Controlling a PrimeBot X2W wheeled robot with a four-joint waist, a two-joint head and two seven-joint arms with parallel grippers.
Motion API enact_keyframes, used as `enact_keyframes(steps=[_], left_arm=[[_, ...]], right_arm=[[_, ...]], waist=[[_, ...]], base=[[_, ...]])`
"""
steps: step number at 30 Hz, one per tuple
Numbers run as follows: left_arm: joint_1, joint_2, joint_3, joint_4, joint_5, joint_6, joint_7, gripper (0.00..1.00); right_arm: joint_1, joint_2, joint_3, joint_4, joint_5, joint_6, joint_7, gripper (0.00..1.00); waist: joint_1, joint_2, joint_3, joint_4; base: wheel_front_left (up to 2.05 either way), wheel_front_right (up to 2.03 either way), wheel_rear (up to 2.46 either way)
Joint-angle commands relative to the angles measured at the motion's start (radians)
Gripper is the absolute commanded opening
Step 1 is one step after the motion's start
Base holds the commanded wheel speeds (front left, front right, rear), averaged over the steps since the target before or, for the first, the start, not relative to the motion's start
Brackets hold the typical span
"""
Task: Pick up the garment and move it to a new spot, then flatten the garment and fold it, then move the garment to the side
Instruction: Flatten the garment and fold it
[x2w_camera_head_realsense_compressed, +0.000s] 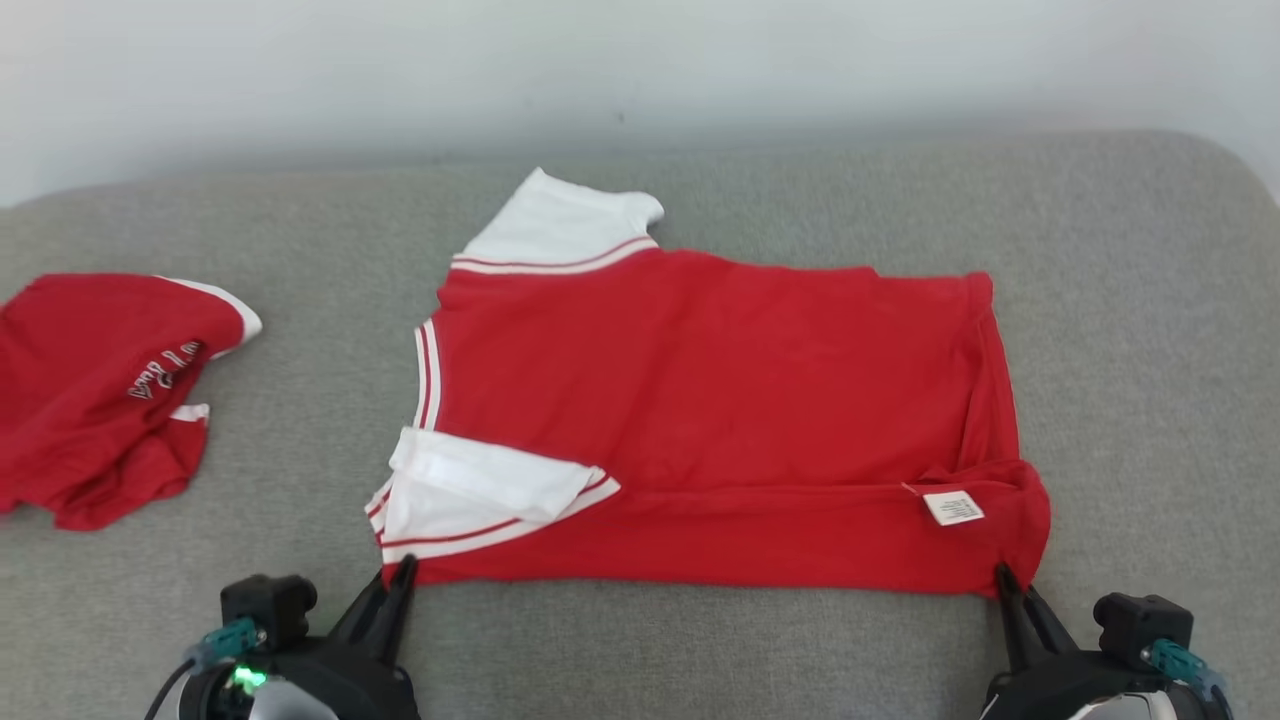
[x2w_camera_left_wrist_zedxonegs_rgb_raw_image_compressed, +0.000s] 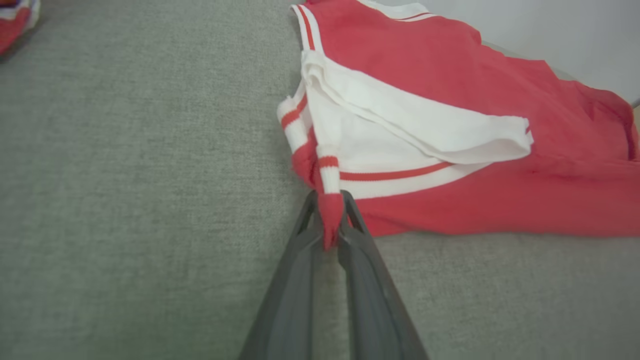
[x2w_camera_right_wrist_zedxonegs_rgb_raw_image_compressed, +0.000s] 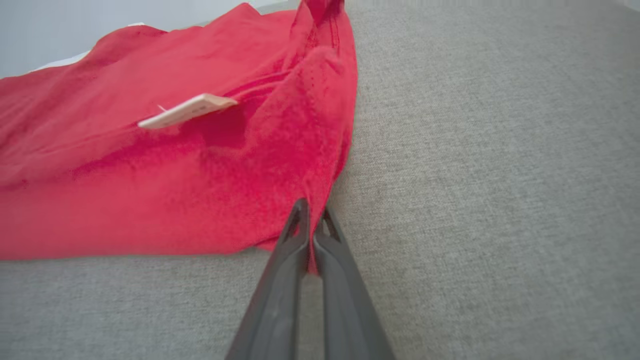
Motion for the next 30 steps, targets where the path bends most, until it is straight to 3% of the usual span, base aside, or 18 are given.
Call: enact_keyframes(steps=[1, 9, 16, 20, 21, 22, 23, 24, 30], left_arm=[[0.023, 0.009, 0.003, 0.008, -0.007, 0.003, -0.006, 0.00], [0.185, -0.023, 0.055, -0.058, -0.003, 0.015, -0.009, 0.00], [0.316, -0.060, 0.060, -0.158, 0.035, 0.044, -0.009, 0.00], [0.344, -0.073, 0.060, -0.179, 0.034, 0.053, -0.009, 0.00], [0.349, -0.071, 0.061, -0.177, 0.037, 0.056, -0.009, 0.00], [0.348, -0.066, 0.063, -0.181, 0.048, 0.063, -0.009, 0.01], [0.348, -0.063, 0.069, -0.190, 0.055, 0.068, -0.009, 0.69], [0.351, -0.063, 0.074, -0.195, 0.055, 0.070, -0.009, 1.00], [0.353, -0.055, 0.146, -0.295, 0.118, 0.096, -0.010, 1.00]], right_arm=[[0.006, -0.011, 0.004, 0.005, 0.013, -0.002, -0.010, 0.00], [0.144, -0.056, 0.028, -0.068, 0.078, -0.002, -0.009, 0.00], [0.305, -0.096, -0.011, -0.215, 0.085, -0.002, 0.053, 0.00], [0.356, -0.078, -0.040, -0.275, 0.074, -0.002, 0.100, 0.00], [0.361, -0.072, -0.043, -0.286, 0.067, -0.002, 0.107, 0.33], [0.362, -0.062, -0.046, -0.296, 0.068, -0.002, 0.115, 0.97], [0.362, -0.059, -0.044, -0.309, 0.055, -0.002, 0.116, 1.00], [0.362, -0.054, -0.046, -0.321, 0.046, -0.002, 0.113, 1.00], [0.348, 0.001, -0.084, -0.406, 0.001, -0.002, 0.064, 1.00]], waist=[[0.0000, -0.0001, -0.049, 0.028], [0.0000, -0.0001, -0.160, 0.086], [0.0000, -0.0001, -0.176, 0.103], [0.0000, -0.0001, -0.173, 0.096], [0.0000, -0.0001, -0.173, 0.094], [0.0000, -0.0001, -0.173, 0.091], [0.0000, -0.0001, -0.173, 0.088], [0.0000, -0.0001, -0.173, 0.086], [0.0000, -0.0001, -0.181, 0.075]], base=[[0.00, 0.00, 0.00], [0.00, 0.00, 0.00], [0.00, 0.00, 0.00], [0.00, 0.00, 0.00], [0.00, 0.00, 0.00], [0.00, 0.00, 0.00], [0.00, 0.00, 0.00], [0.00, 0.00, 0.00], [0.00, 0.00, 0.00]])
